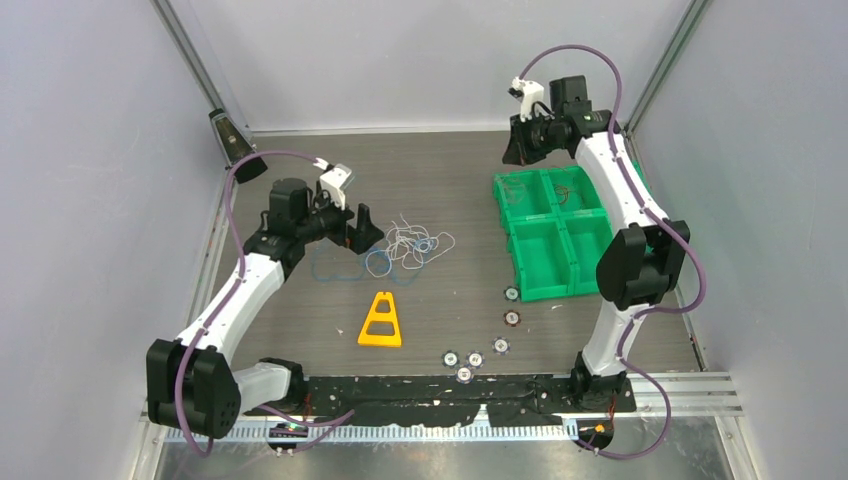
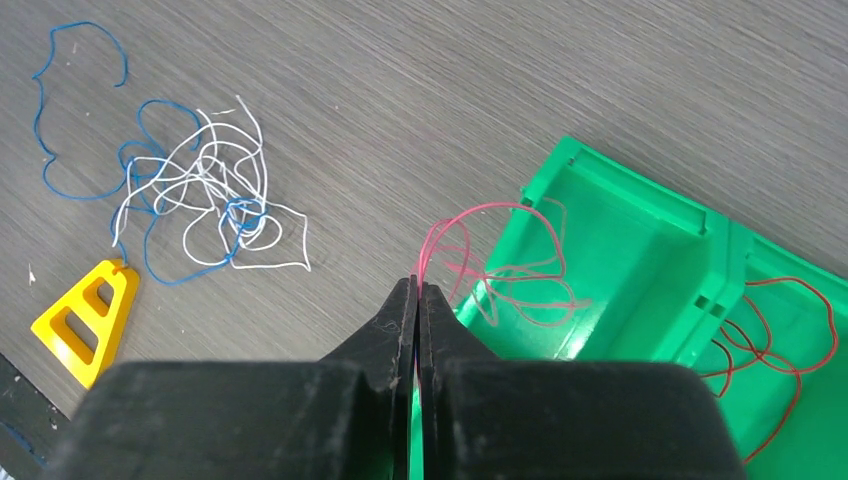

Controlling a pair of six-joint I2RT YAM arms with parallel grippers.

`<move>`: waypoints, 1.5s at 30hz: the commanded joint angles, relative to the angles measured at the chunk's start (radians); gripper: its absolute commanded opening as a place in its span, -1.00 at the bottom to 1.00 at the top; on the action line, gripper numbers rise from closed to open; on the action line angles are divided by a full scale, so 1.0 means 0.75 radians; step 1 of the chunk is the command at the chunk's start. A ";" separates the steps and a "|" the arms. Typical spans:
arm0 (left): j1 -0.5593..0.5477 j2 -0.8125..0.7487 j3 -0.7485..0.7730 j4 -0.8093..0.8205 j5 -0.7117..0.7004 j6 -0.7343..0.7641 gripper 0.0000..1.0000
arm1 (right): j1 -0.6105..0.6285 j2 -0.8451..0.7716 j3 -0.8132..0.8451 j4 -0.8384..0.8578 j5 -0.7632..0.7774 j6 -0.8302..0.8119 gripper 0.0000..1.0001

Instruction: Untangle the cables

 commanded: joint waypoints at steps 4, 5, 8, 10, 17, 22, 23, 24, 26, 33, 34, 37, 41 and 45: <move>0.022 -0.007 0.030 0.003 0.023 0.037 0.99 | -0.120 -0.007 -0.033 0.002 -0.043 0.003 -0.89; 0.020 -0.003 0.032 0.003 0.025 0.036 0.99 | -0.131 -0.001 -0.050 0.008 -0.058 0.006 -0.89; 0.020 0.009 0.039 0.004 0.032 0.037 0.99 | -0.178 0.027 -0.078 0.046 -0.099 0.023 -0.89; 0.022 0.022 0.050 -0.003 0.032 0.036 0.99 | -0.188 0.069 -0.084 0.048 -0.121 0.015 -0.89; 0.047 0.061 0.085 -0.097 -0.015 0.068 0.99 | -0.183 0.219 -0.126 0.036 -0.101 -0.057 -0.89; 0.127 0.082 0.120 -0.217 -0.019 0.008 0.99 | -0.177 0.258 -0.037 -0.144 -0.043 -0.137 -0.13; 0.144 0.081 0.120 -0.234 -0.021 0.001 0.99 | -0.177 0.246 -0.007 -0.192 -0.030 -0.157 0.11; 0.155 0.082 0.119 -0.248 -0.024 -0.005 0.99 | -0.178 0.207 0.000 -0.207 -0.010 -0.165 0.20; 0.171 0.085 0.114 -0.272 -0.023 -0.009 0.99 | -0.177 0.127 -0.007 -0.224 0.011 -0.185 0.46; 0.219 0.098 0.043 -0.280 0.007 -0.150 0.97 | -0.154 -0.100 0.001 -0.251 -0.031 -0.197 0.91; 0.236 0.099 0.025 -0.271 0.022 -0.175 0.94 | -0.128 -0.138 -0.010 -0.247 -0.040 -0.197 0.95; 0.259 0.106 -0.004 -0.266 0.049 -0.210 0.75 | -0.057 -0.191 -0.042 -0.226 -0.103 -0.194 0.97; 0.260 0.147 0.003 -0.260 0.089 -0.222 0.50 | 0.066 -0.180 -0.109 -0.170 -0.181 -0.177 0.95; 0.250 0.227 0.043 -0.234 0.138 -0.249 0.22 | 0.224 -0.077 -0.149 -0.113 -0.195 -0.152 0.79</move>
